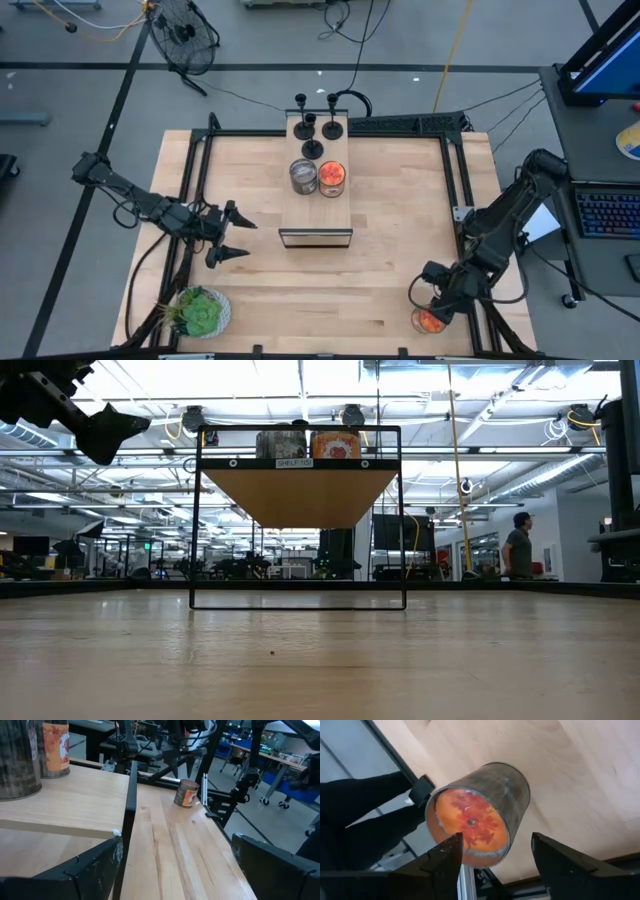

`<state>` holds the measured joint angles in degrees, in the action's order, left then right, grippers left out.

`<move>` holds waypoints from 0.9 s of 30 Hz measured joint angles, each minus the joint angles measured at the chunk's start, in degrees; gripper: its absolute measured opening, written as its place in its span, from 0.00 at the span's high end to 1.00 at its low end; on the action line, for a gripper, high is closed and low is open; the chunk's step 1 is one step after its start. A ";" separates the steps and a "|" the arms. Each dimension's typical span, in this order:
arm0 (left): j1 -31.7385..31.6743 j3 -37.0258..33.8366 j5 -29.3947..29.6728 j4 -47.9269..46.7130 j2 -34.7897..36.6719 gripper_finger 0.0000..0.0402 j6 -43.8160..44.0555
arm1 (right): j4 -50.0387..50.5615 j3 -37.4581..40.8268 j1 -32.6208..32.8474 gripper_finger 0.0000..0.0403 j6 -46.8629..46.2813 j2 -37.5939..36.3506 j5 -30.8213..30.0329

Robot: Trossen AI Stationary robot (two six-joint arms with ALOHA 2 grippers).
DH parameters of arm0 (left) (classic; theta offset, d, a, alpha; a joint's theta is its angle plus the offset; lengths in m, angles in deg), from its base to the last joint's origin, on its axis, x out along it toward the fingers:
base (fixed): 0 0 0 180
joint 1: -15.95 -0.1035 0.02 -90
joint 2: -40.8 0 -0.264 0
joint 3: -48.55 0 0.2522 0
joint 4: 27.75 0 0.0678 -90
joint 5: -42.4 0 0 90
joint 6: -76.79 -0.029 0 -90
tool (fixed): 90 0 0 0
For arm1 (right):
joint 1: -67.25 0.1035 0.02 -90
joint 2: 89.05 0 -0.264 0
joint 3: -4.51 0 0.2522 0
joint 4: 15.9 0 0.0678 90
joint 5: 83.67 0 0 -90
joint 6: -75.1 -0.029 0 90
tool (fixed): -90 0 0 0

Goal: Pick & Place candle stick holders
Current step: Put the orange scented candle on the shelf

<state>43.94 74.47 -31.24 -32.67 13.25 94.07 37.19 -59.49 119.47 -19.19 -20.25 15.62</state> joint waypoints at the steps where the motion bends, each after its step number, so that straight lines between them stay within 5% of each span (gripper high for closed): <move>1: 0.01 0.00 0.00 0.00 0.00 0.06 0.00 | -0.92 0.74 0.02 0.43 -0.52 0.02 0.01; 27: 0.02 0.00 0.02 -0.50 -0.07 0.06 0.56 | -5.23 5.20 -0.01 0.56 -4.47 0.00 -0.15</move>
<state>43.96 74.47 -31.22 -33.18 13.18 94.63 31.96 -54.29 119.46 -23.66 -20.25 15.47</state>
